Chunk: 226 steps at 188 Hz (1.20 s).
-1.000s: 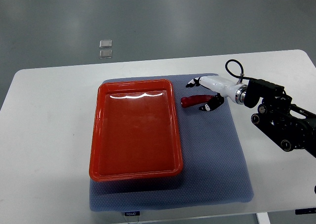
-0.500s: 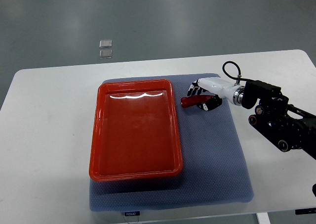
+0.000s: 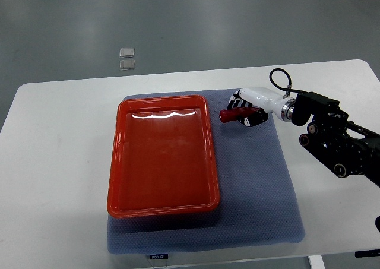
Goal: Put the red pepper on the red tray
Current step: 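Lift the pepper with the right hand and carry it over the tray, then open the right hand to release the pepper and withdraw upward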
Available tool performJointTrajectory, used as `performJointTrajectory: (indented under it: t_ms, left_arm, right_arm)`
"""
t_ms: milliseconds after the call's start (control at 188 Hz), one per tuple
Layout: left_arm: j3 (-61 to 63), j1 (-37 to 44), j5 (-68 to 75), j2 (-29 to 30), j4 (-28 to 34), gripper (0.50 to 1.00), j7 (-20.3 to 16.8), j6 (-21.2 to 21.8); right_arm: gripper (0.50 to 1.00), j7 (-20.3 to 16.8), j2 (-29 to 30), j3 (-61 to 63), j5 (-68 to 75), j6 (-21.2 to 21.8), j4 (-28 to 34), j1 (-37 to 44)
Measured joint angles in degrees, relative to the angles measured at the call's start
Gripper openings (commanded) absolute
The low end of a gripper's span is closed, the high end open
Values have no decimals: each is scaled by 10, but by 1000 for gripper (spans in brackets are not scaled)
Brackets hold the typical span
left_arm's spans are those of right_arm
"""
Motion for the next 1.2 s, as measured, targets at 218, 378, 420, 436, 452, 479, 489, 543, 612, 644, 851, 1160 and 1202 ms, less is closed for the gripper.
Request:
performJointTrajectory:
  t_ms: [218, 378, 420, 436, 452, 479, 489, 543, 612, 644, 851, 1160, 1202]
  left_arm:
    - [0, 0, 0, 0, 0, 1000, 0, 0]
    - [0, 0, 0, 0, 0, 1000, 0, 0]
    - [0, 0, 0, 0, 0, 1000, 0, 0]
    - [0, 0, 0, 0, 0, 1000, 0, 0]
    - [0, 0, 0, 0, 0, 1000, 0, 0]
    - [0, 0, 0, 0, 0, 1000, 0, 0]
    - [0, 0, 0, 0, 0, 1000, 0, 0]
    - [0, 0, 0, 0, 0, 1000, 0, 0]
    - [0, 0, 0, 0, 0, 1000, 0, 0]
    - [0, 0, 0, 0, 0, 1000, 0, 0]
    - [0, 0, 0, 0, 0, 1000, 0, 0]
    - [0, 0, 0, 0, 0, 1000, 0, 0]
    - [0, 0, 0, 0, 0, 1000, 0, 0]
  right_arm:
    - [523, 8, 1, 1, 8, -19, 8, 31]
    - [533, 28, 24, -12, 12, -26, 30, 44]
    - [535, 31, 33, -23, 12, -26, 34, 49]
    - [535, 32, 36, -28, 12, -26, 35, 51]
    - [537, 33, 40, -33, 12, -26, 36, 53]
    - [539, 37, 47, -44, 12, -26, 37, 57]
    - [539, 38, 50, -47, 12, -26, 38, 58]
    - [549, 45, 64, -62, 12, -25, 38, 63]
    - [554, 51, 81, -80, 12, -22, 39, 66]
    - [554, 52, 89, -87, 12, -21, 39, 67]
    - [560, 54, 127, -132, 5, -19, 38, 65]
    - [695, 50, 130, -156, 1, -23, 28, 59]
    - [731, 50, 130, -156, 1, -24, 27, 58]
